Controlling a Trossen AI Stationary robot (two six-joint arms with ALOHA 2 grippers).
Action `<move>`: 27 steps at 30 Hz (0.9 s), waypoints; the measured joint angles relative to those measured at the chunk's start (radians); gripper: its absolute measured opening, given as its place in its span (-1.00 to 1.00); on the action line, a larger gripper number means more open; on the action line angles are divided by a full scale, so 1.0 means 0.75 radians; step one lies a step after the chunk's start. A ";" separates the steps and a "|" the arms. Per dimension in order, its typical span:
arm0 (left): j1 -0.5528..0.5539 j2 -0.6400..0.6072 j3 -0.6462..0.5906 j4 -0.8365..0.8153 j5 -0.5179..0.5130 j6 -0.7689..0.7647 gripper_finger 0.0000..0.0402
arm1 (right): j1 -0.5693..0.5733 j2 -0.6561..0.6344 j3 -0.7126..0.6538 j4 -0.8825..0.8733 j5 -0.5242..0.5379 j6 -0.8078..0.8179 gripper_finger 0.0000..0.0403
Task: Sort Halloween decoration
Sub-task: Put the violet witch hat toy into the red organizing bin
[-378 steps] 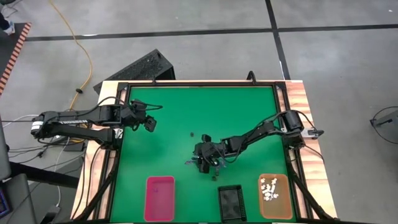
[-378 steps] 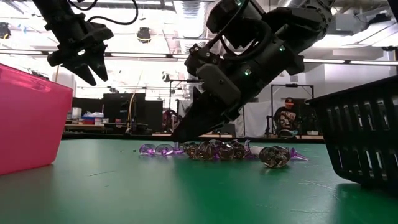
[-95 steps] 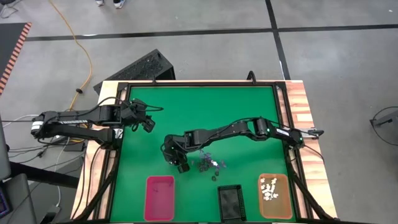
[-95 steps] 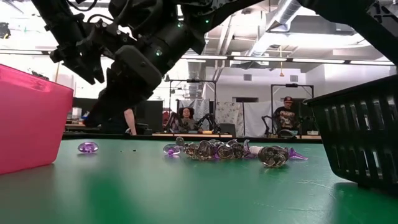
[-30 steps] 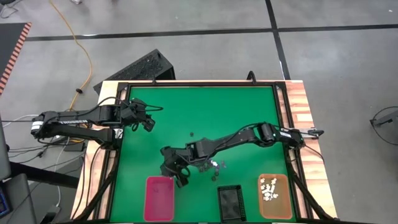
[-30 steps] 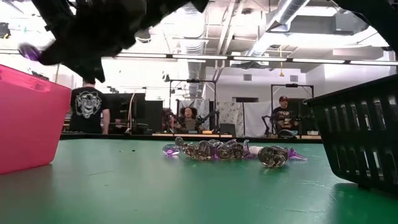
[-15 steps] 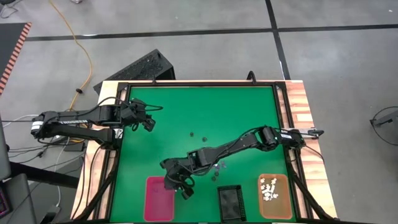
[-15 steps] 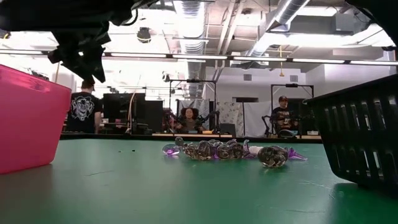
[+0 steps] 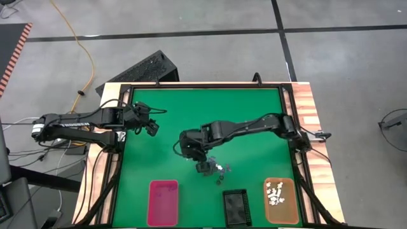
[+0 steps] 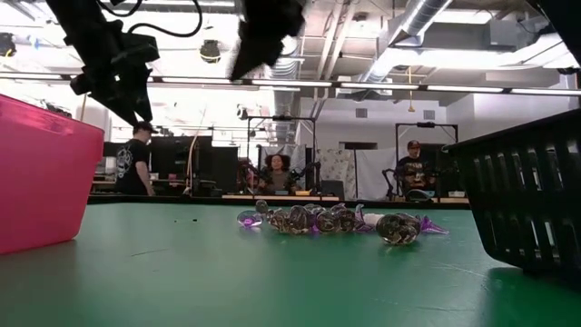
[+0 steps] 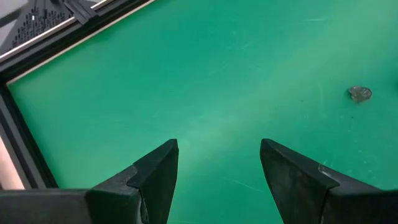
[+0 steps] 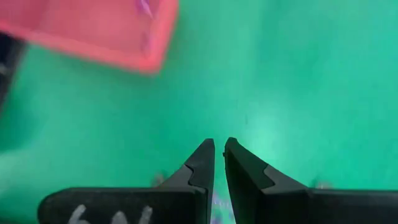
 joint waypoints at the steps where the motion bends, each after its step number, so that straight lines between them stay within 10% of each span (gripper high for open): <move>1: 0.000 0.000 0.000 0.001 0.000 0.006 0.09 | -0.007 -0.007 -0.031 -0.008 -0.007 -0.004 -0.67; 14: 0.000 0.000 0.000 0.001 -0.047 0.012 0.09 | 0.062 -0.028 -0.535 0.547 0.055 0.161 -0.67; 27: 0.000 0.000 0.000 0.002 -0.072 0.010 0.09 | 0.089 -0.024 -0.583 0.610 0.168 0.239 -0.67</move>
